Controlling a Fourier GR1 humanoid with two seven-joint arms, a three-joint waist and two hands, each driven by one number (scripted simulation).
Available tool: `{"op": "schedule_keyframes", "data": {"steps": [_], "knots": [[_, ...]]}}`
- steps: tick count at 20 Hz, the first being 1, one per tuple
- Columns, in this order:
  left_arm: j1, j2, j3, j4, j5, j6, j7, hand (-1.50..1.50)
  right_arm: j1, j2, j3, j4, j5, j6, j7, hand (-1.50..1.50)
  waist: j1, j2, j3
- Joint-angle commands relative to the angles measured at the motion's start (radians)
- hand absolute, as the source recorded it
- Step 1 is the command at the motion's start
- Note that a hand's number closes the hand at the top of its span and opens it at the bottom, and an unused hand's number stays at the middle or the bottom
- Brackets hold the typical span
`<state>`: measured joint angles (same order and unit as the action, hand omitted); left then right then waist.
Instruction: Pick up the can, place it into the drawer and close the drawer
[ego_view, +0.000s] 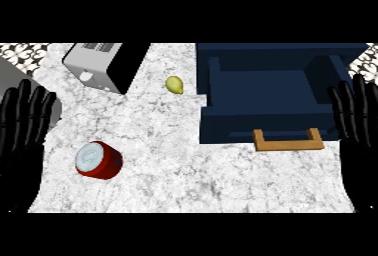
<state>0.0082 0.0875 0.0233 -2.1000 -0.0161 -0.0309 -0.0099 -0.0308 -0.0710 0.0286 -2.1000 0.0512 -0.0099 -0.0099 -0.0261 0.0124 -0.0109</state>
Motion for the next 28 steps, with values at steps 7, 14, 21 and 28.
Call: {"op": "schedule_keyframes", "data": {"steps": [7,14,21,28], "knots": [[0.208,-0.086,0.095,-0.02,-0.162,0.493,0.191,-1.5,0.121,0.028,-0.074,0.064,-0.025,-0.055,0.104,-1.5,0.065,0.0,0.01],[0.282,-0.087,-0.162,-0.146,-0.401,0.844,0.447,-1.5,0.083,0.0,-0.102,0.052,-0.058,-0.048,0.216,-1.5,0.029,-0.012,0.013],[0.242,-0.087,-0.242,-0.189,-0.63,0.837,0.637,-1.5,0.134,0.013,-0.104,0.04,-0.06,-0.03,0.172,-1.5,0.025,-0.013,0.011],[0.15,-0.087,-0.257,-0.048,-0.633,0.903,0.668,-1.5,0.138,0.002,-0.12,-0.017,-0.071,-0.019,0.224,-1.5,0.024,-0.012,0.011]]}}
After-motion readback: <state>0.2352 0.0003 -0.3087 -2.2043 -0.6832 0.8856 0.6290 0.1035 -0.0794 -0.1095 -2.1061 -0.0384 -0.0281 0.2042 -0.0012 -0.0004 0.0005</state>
